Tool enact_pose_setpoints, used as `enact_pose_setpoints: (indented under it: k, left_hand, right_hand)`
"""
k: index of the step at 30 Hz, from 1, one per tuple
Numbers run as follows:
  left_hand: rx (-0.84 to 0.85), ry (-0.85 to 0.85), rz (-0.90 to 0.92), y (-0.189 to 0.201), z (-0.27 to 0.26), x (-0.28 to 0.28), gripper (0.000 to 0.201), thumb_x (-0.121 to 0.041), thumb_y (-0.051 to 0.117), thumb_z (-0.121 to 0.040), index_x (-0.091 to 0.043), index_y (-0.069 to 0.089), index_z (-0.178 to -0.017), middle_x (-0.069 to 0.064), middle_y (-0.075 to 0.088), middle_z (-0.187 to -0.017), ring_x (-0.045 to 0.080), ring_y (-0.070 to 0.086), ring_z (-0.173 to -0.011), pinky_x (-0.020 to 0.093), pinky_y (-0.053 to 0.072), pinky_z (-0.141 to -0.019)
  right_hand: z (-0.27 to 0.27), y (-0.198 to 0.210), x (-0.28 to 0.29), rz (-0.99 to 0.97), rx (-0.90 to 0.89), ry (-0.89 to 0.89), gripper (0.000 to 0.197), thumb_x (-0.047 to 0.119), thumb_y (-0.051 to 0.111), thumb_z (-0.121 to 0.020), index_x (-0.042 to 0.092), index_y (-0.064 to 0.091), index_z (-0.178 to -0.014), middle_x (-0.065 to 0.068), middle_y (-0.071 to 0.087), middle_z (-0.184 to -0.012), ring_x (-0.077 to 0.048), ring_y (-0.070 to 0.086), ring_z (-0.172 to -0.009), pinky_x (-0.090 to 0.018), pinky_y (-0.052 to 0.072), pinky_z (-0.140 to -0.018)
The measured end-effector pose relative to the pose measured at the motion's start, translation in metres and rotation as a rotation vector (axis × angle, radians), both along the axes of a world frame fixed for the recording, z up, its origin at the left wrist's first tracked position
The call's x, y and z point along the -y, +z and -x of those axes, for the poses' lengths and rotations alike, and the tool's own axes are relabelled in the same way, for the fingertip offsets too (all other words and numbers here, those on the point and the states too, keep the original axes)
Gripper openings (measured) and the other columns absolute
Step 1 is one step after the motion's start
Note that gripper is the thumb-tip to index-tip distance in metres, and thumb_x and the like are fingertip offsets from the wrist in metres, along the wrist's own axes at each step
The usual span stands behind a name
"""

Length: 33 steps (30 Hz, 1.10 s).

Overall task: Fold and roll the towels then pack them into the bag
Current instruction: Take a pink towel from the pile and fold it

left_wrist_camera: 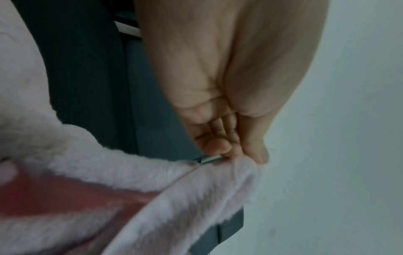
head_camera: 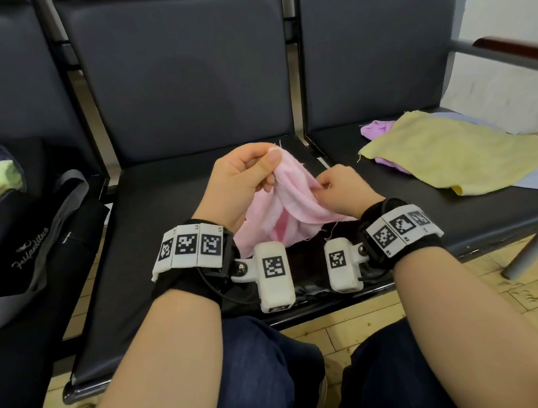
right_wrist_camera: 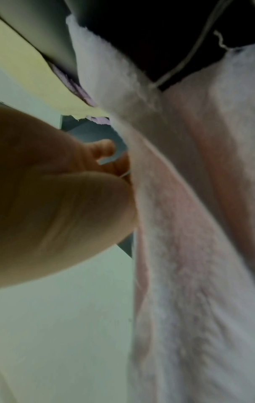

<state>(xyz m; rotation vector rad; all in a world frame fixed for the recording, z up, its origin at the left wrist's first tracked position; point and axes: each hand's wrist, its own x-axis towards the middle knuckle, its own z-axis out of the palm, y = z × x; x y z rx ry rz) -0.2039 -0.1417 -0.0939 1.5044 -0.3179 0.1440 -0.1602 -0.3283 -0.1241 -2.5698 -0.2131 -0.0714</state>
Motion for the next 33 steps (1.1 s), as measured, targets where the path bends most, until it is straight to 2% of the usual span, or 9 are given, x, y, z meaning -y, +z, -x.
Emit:
enact_pose_setpoints:
  k: [4,10,13,18,21,23,25,29,33]
  left_hand:
    - [0.044,0.161,0.035,-0.002,-0.005,-0.005,0.012,-0.008,0.055,-0.095,-0.01,0.066,-0.097,-0.007,0.056,-0.062,0.007,0.048,-0.059,0.017,0.044,-0.06]
    - [0.085,0.33,0.108,-0.003,-0.009,-0.008,0.011,-0.01,0.056,-0.095,-0.008,0.066,-0.1,-0.003,0.055,-0.065,0.006,0.048,-0.059,0.018,0.044,-0.059]
    - [0.074,0.504,0.207,-0.006,-0.014,-0.018,0.012,-0.012,0.057,-0.095,-0.007,0.065,-0.101,-0.001,0.055,-0.068,0.004,0.048,-0.057,0.017,0.044,-0.057]
    - [0.055,0.746,0.348,-0.014,-0.017,-0.034,0.011,-0.015,0.057,-0.095,-0.01,0.066,-0.1,-0.003,0.056,-0.071,0.003,0.049,-0.058,0.018,0.046,-0.059]
    - [0.041,0.798,0.279,-0.017,-0.019,-0.036,0.008,-0.021,0.058,-0.093,-0.023,0.066,-0.092,-0.005,0.064,-0.083,0.007,0.059,-0.073,0.03,0.055,-0.078]
    - [0.037,0.778,0.219,-0.016,-0.019,-0.034,0.008,-0.022,0.058,-0.093,-0.024,0.065,-0.093,-0.005,0.067,-0.09,0.01,0.063,-0.082,0.035,0.055,-0.085]
    - [0.05,0.731,0.198,-0.014,-0.018,-0.028,0.01,-0.02,0.056,-0.095,-0.017,0.065,-0.098,-0.001,0.064,-0.08,0.007,0.06,-0.066,0.029,0.055,-0.071]
    - [0.069,0.733,0.218,-0.014,-0.015,-0.023,0.01,-0.018,0.053,-0.097,-0.014,0.061,-0.1,-0.001,0.059,-0.066,0.003,0.057,-0.055,0.018,0.051,-0.063]
    - [0.061,0.759,0.221,-0.016,-0.017,-0.028,0.008,-0.021,0.052,-0.097,-0.02,0.06,-0.096,-0.004,0.06,-0.068,0.002,0.057,-0.057,0.021,0.053,-0.068]
  right_hand:
    - [-0.01,-0.006,0.021,-0.039,0.318,-0.297,0.02,0.021,0.052,-0.092,0.016,0.058,-0.073,-0.004,0.053,-0.071,-0.025,0.048,-0.069,-0.031,0.035,-0.065]
    - [-0.015,-0.011,0.044,-0.011,0.486,-0.469,0.023,0.025,0.055,-0.088,0.013,0.059,-0.069,-0.008,0.049,-0.072,-0.031,0.045,-0.071,-0.036,0.028,-0.064]
    - [-0.01,-0.01,0.051,-0.05,0.459,-0.529,0.022,0.026,0.054,-0.088,0.014,0.056,-0.069,-0.006,0.051,-0.073,-0.027,0.044,-0.071,-0.036,0.03,-0.067]
    - [0.003,-0.003,0.064,-0.155,0.384,-0.619,0.021,0.023,0.052,-0.091,0.007,0.066,-0.095,-0.012,0.065,-0.091,-0.03,0.055,-0.081,-0.032,0.039,-0.07]
    - [0.003,-0.011,0.065,-0.247,0.254,-0.654,0.023,0.027,0.051,-0.087,0.01,0.066,-0.088,-0.006,0.067,-0.081,-0.03,0.064,-0.076,-0.036,0.052,-0.074]
    - [0.003,-0.016,0.061,-0.365,0.146,-0.588,0.028,0.021,0.046,-0.089,0.001,0.065,-0.082,-0.01,0.065,-0.073,-0.032,0.063,-0.06,-0.037,0.058,-0.06]
    - [0.004,-0.017,0.055,-0.547,0.056,-0.518,0.024,0.004,0.043,-0.091,-0.009,0.063,-0.093,-0.007,0.055,-0.082,-0.028,0.059,-0.056,-0.033,0.056,-0.051]
    - [0.0,-0.019,0.046,-0.711,0.021,-0.421,0.021,-0.006,0.051,-0.085,0.0,0.064,-0.1,0.006,0.052,-0.079,-0.016,0.055,-0.07,-0.027,0.052,-0.061]
    - [-0.008,-0.019,0.041,-0.793,-0.082,-0.297,0.036,-0.01,0.063,-0.077,0.011,0.059,-0.106,-0.011,0.058,-0.102,-0.022,0.057,-0.088,-0.03,0.049,-0.077]
